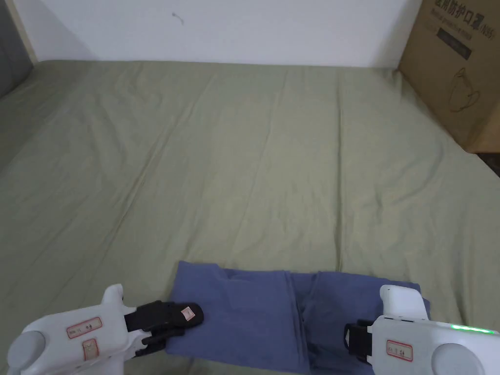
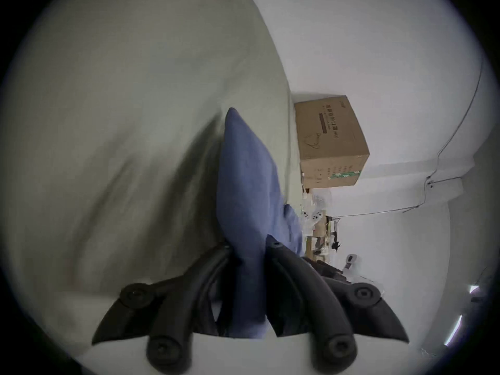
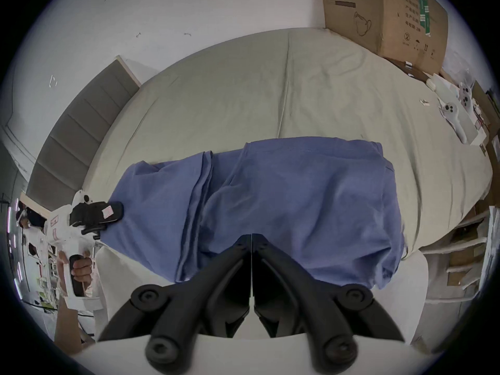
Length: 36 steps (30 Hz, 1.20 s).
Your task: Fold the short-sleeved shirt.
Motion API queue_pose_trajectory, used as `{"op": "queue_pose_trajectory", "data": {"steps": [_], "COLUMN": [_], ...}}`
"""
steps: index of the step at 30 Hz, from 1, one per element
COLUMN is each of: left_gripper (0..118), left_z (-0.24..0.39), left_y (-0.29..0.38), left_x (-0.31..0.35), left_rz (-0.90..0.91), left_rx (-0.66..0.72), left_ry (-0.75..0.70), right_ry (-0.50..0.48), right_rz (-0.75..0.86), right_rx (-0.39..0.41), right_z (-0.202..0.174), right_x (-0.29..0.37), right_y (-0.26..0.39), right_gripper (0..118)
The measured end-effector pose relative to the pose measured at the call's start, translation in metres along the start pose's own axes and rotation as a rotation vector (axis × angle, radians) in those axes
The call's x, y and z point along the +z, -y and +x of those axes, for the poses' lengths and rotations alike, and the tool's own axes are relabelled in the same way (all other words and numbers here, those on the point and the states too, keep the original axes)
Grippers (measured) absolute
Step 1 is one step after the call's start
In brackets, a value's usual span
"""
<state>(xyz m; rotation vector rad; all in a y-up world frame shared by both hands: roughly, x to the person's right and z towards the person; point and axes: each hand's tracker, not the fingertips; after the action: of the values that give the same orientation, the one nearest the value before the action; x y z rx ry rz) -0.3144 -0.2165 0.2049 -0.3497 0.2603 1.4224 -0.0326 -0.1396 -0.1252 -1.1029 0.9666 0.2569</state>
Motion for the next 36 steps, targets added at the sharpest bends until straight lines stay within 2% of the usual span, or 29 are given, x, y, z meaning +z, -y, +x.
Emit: {"op": "queue_pose_trajectory", "data": {"steps": [3, 11, 12, 15, 19, 23, 26, 32, 36], "left_gripper": [15, 15, 15, 15, 15, 15, 15, 15, 15], "left_z": [0.0, 0.015, -0.016, -0.018, 0.003, 0.042, 0.093, 0.159, 0.165], "left_y": [-0.013, -0.015, -0.022, -0.02, -0.012, -0.015, -0.008, 0.012, 0.042], "left_x": [0.023, 0.105, 0.116, 0.129, 0.116, 0.099, 0.073, -0.021, -0.102], "left_rz": [0.059, 0.198, 0.221, 0.257, 0.255, 0.235, 0.211, -0.009, -0.171], "left_rx": [-0.015, -0.046, -0.044, -0.04, -0.084, -0.229, -0.363, -0.586, -0.642], "left_ry": [-0.041, -0.136, -0.158, -0.173, -0.224, -0.222, -0.192, -0.125, -0.156], "right_ry": [-0.011, -0.022, -0.018, -0.024, -0.028, -0.031, -0.032, -0.026, -0.019], "right_rz": [-0.003, -0.014, -0.016, -0.018, -0.02, -0.015, -0.003, 0.014, 0.026], "right_rx": [-0.021, -0.011, -0.01, -0.022, -0.028, -0.033, -0.044, -0.082, -0.125], "right_z": [0.003, 0.003, 0.003, 0.005, 0.006, 0.007, 0.012, 0.029, 0.045], "right_x": [-0.003, -0.008, -0.009, -0.011, -0.012, -0.008, -0.006, -0.001, 0.004], "right_y": [-0.001, 0.0, -0.001, -0.001, -0.001, -0.002, -0.002, -0.001, 0.001], "right_gripper": [0, 0, 0, 0, 0, 0, 0, 0, 0]}}
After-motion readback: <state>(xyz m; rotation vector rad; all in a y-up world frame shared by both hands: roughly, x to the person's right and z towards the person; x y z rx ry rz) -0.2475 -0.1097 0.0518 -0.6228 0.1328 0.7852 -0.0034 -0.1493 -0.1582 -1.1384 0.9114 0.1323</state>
